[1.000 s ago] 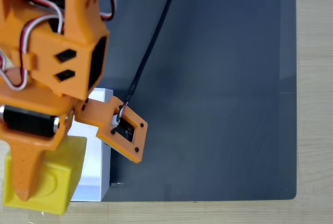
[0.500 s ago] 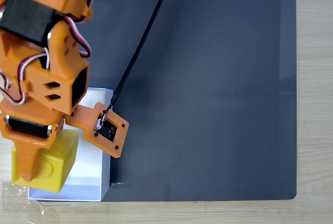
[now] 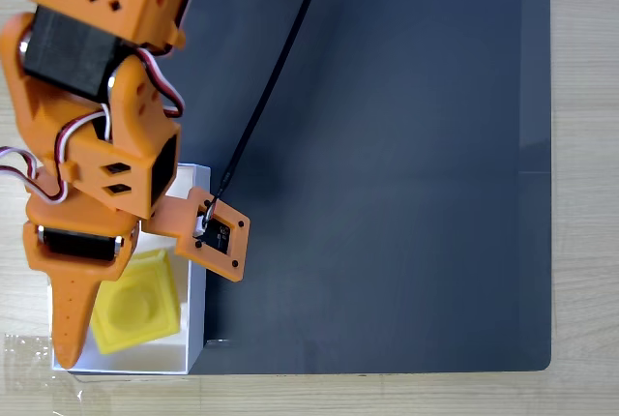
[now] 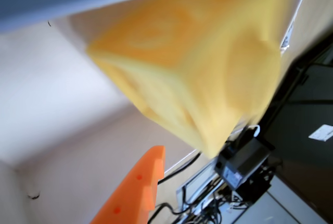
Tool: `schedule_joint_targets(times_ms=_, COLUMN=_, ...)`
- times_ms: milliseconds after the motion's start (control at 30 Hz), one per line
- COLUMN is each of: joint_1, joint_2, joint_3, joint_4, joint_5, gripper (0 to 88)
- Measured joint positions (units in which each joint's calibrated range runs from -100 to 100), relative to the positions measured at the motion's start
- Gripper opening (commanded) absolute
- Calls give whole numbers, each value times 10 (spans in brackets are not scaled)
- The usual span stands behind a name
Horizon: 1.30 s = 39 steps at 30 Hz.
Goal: Grasp a yellow block and put it in the box
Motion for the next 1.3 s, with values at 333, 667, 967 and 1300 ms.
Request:
schedule_joint_targets(times_ms=333, joint_1=-5, joint_2=-3, joint_3=0, joint_4=0, joint_5=-2, gripper=439)
schedule_joint_targets(times_ms=667, joint_1=-96, joint_2=-158, joint_3=0, joint_4=77, joint_5=-66, gripper=6)
schedule_joint_targets(times_ms=967, joint_1=-228, joint_2=-408, joint_3=62, joint_4=252, joint_5=-112, gripper=11)
schedule_joint_targets(times_ms=1300, joint_1=-265, joint_2=-757, joint_3=426, joint_4=273, joint_5=-112, gripper=14)
